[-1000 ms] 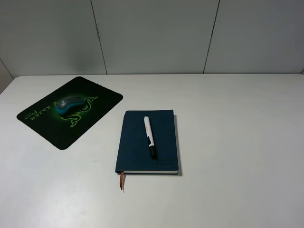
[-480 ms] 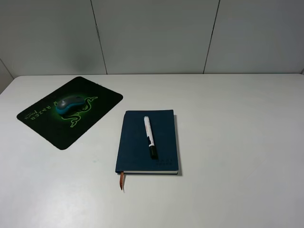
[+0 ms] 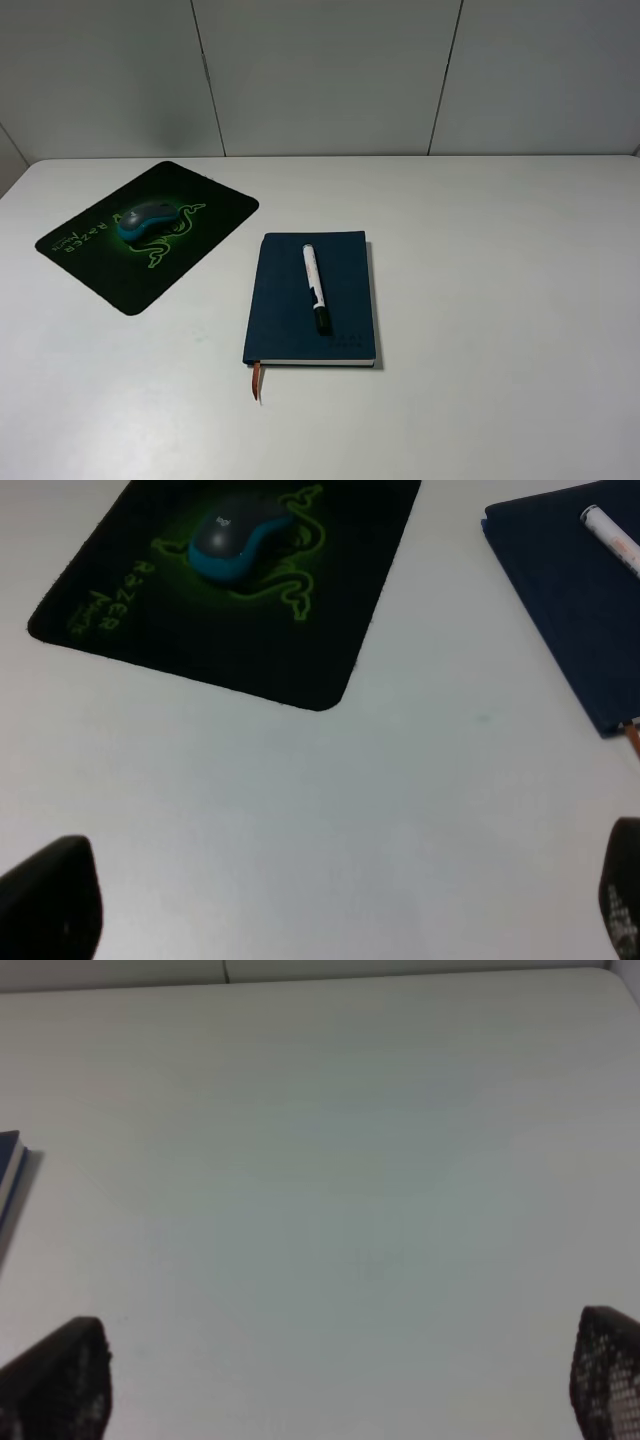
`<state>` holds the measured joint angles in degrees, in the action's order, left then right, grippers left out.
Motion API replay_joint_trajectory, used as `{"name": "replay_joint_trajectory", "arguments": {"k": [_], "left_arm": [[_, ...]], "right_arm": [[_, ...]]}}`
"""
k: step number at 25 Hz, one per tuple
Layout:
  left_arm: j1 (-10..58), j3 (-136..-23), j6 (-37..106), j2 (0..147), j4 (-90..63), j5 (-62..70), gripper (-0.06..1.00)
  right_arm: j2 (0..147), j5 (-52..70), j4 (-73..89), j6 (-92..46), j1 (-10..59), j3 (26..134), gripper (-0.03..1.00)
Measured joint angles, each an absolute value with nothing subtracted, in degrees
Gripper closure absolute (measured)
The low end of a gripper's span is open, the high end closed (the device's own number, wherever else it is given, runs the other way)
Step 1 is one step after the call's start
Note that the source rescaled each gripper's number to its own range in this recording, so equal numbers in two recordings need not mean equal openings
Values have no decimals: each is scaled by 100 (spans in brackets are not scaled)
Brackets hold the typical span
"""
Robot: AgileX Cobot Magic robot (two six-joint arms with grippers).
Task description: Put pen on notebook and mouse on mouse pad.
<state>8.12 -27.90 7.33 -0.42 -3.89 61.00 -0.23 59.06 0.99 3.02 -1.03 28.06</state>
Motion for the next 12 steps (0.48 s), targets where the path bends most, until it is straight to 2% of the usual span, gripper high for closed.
{"name": "replay_joint_trajectory", "arguments": {"k": [12], "left_arm": [[812, -2790, 733, -42, -389, 6100, -6]], "right_arm": [[-23, 5906, 99, 302, -103, 2806, -3]]}}
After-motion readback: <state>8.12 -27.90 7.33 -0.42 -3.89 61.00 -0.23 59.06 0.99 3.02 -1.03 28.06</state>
